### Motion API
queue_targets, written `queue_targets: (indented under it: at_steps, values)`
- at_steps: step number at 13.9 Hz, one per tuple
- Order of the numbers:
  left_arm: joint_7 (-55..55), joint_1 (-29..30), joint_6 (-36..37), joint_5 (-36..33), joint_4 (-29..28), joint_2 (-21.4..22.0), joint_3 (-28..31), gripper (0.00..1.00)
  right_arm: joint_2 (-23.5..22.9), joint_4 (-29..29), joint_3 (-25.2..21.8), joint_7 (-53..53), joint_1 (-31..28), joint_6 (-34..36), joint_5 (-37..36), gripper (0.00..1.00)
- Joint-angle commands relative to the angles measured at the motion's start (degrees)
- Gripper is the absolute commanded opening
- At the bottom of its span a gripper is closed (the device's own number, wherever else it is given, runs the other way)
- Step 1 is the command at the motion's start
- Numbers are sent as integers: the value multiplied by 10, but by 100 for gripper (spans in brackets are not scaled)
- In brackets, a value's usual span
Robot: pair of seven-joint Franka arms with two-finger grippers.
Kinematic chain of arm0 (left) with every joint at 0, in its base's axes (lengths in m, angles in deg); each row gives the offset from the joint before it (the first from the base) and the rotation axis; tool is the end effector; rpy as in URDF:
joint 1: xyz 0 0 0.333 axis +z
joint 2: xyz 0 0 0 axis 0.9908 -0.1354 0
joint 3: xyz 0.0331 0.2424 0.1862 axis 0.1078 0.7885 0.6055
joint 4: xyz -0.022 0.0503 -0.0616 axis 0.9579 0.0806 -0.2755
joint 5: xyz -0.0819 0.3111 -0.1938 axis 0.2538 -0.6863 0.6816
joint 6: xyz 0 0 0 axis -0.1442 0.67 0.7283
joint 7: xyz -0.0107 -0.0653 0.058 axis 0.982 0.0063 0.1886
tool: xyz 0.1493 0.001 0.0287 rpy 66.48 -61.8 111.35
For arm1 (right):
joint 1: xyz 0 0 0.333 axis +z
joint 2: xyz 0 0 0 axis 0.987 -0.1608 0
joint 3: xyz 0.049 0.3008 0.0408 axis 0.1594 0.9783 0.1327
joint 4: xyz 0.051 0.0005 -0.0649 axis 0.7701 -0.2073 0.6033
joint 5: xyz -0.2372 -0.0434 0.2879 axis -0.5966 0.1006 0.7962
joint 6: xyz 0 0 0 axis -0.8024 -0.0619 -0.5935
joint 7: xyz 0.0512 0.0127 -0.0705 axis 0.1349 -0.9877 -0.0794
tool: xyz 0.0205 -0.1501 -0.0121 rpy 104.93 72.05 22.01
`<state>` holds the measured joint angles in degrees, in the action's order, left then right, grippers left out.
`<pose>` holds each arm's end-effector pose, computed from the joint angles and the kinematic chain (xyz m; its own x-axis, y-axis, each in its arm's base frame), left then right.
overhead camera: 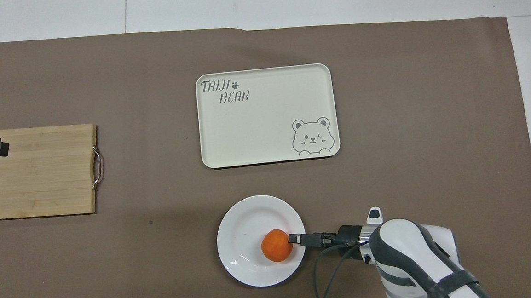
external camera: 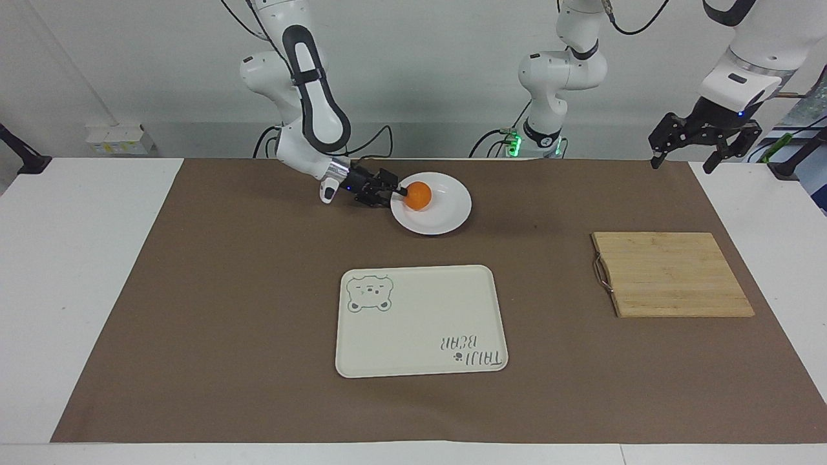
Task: Place orange and plate with both arms
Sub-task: 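Grip the plate rim with the right gripper and lift it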
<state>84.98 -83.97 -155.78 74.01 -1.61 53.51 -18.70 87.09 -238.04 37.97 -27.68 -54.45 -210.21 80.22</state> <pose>0.5312 -0.0031 0.6077 0.9800 -0.1934 0.0477 -0.1937 -0.9811 0.0010 0.3390 0.2236 0.2286 0.9902 -0.1154 -0.0789 -0.1303 -0.5562 -0.8208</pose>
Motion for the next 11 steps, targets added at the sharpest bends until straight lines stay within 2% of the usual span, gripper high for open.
queue_targets:
  at_steps: [1, 3, 4, 11]
  values:
    - [4, 5, 11, -8, 4, 3, -3, 100, -3, 2, -1, -17, 4, -10, 24, 26]
    - [4, 5, 11, -8, 4, 3, -3, 100, -5, 4, -1, -10, 4, -11, 24, 3]
    - [4, 5, 11, -8, 4, 3, -3, 100, -8, 7, -1, 1, 4, -14, 24, 0]
    - [4, 5, 11, -8, 4, 3, -3, 100, -25, 34, -1, 32, 2, -17, 24, 0]
